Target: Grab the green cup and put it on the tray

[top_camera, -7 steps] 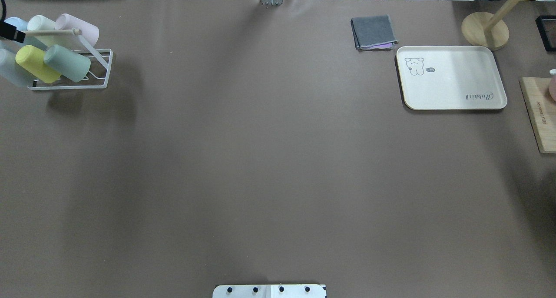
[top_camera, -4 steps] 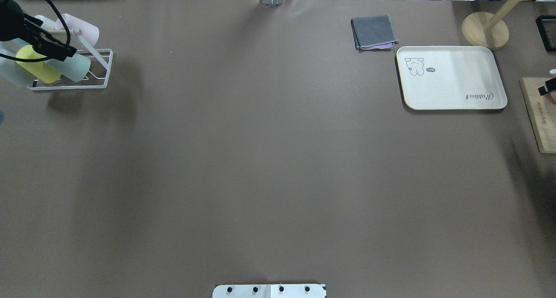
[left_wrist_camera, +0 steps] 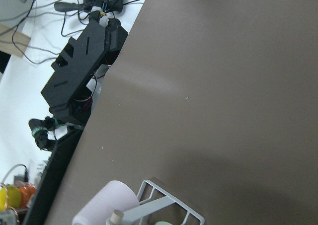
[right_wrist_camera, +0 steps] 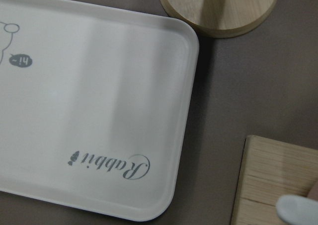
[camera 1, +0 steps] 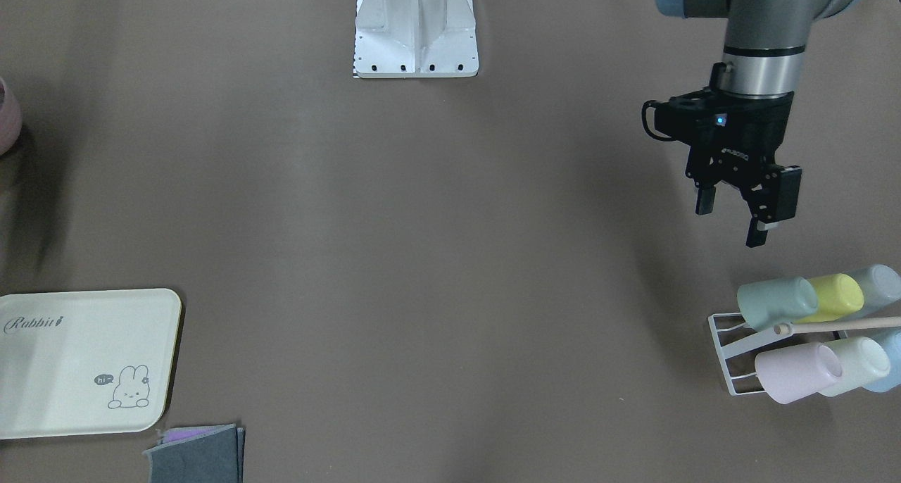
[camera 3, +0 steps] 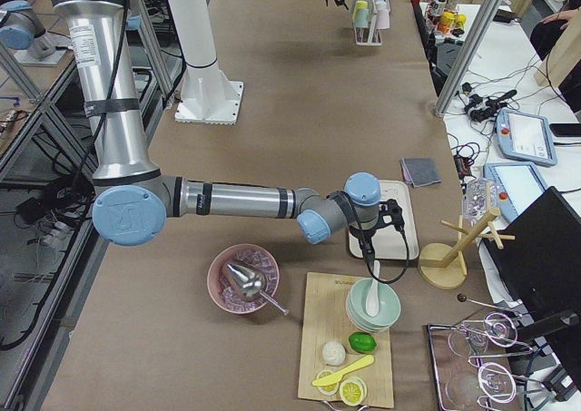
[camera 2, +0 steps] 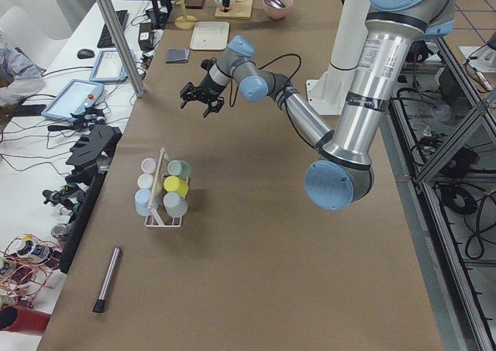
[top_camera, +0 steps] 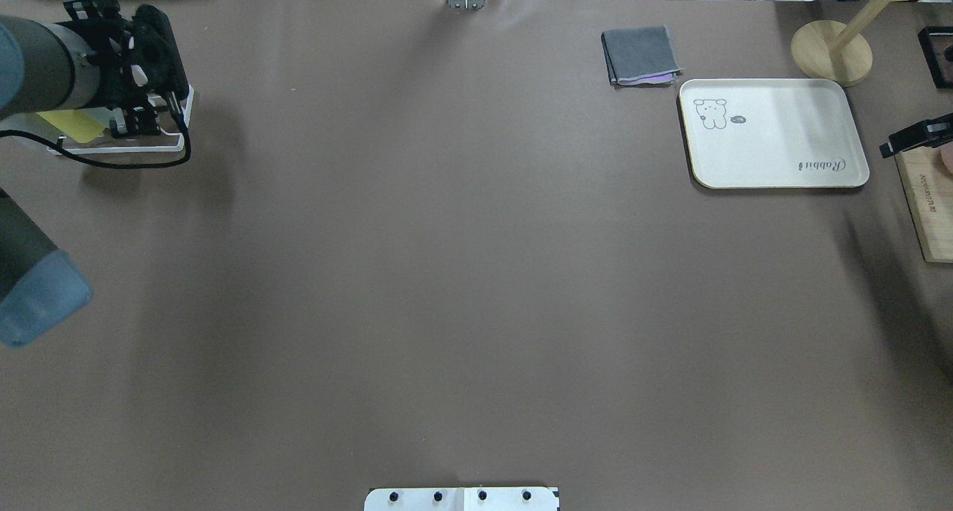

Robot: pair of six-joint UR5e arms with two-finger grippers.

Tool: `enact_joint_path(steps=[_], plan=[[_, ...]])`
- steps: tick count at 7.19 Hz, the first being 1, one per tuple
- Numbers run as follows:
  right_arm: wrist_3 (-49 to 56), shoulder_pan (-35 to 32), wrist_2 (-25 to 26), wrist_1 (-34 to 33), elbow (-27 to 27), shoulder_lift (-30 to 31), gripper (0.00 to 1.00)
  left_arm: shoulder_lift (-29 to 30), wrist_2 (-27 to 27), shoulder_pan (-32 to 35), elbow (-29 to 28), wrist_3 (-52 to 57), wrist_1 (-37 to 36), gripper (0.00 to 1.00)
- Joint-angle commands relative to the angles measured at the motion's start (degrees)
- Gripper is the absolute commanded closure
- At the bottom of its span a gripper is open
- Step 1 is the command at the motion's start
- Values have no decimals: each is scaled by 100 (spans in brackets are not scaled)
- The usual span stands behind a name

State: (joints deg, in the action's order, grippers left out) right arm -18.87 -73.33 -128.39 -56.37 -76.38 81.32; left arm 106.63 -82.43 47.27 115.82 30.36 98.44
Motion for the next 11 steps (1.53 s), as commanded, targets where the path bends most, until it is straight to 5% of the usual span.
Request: enact_joint_path(steps=[1, 2, 3, 5, 8, 11], plan=[[-20, 188, 262, 39, 341, -203, 9, -37, 1672, -997, 282, 1181, -655, 2], [-20, 197, 271, 39, 535, -300, 9, -63, 2260, -1453, 309, 1192, -1129, 2], [-20, 197, 271, 47, 667, -423, 9, -325, 3484, -2224, 336, 1201, -1386, 2], [-20, 205, 271, 39, 791, -590, 9, -1132, 4135, -2468, 310, 1209, -1380, 2], [-46, 302, 288, 47, 958, -617, 9, -1470, 4550, -2548, -250, 1192, -1153, 2], [-46, 337, 323, 47, 1020, -644, 10, -1689, 4578, -2548, -1340, 2229, 1036, 3]])
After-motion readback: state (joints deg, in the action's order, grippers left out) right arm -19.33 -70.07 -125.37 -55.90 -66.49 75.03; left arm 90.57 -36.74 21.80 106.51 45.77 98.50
